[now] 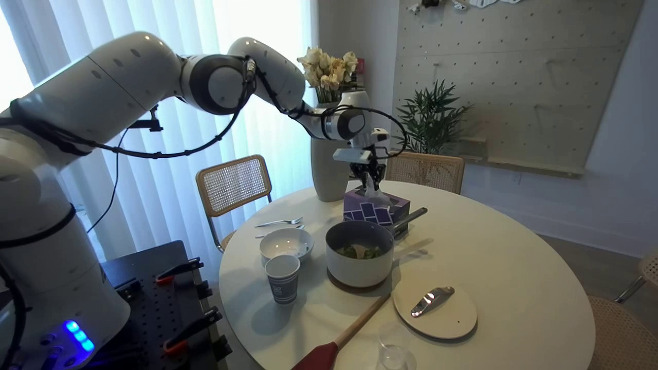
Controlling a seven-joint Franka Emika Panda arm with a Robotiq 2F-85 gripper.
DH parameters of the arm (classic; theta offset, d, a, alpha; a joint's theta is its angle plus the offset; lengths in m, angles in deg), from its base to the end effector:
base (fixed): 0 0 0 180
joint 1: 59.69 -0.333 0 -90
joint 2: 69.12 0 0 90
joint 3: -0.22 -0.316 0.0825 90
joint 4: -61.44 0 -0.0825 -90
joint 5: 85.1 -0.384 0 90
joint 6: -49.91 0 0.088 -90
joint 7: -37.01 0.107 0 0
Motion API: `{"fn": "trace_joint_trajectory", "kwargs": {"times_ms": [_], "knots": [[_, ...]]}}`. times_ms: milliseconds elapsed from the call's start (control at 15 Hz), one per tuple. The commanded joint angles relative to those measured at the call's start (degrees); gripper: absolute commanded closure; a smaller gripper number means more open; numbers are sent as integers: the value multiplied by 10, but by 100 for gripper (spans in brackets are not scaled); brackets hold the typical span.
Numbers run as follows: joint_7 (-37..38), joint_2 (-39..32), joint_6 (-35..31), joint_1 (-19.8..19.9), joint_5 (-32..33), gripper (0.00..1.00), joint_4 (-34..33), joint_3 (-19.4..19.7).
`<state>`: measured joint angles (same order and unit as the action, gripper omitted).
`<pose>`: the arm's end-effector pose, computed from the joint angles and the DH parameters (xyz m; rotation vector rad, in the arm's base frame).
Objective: Pull out a tissue from the box and place it on the table
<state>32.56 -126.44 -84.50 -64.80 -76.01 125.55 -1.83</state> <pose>0.7863 0.0867 0.2202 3.0000 0.4242 0.3488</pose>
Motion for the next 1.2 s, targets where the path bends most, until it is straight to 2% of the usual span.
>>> {"fn": "trace_joint_trajectory", "kwargs": {"times_ms": [0, 133, 200, 1133], "knots": [[-16, -25, 34, -8, 0, 82, -55, 8], [-15, -32, 43, -7, -3, 97, -69, 7], [-15, -34, 48, -7, -4, 99, -75, 7], [33, -49, 184, -21, -8, 100, -203, 17]]}}
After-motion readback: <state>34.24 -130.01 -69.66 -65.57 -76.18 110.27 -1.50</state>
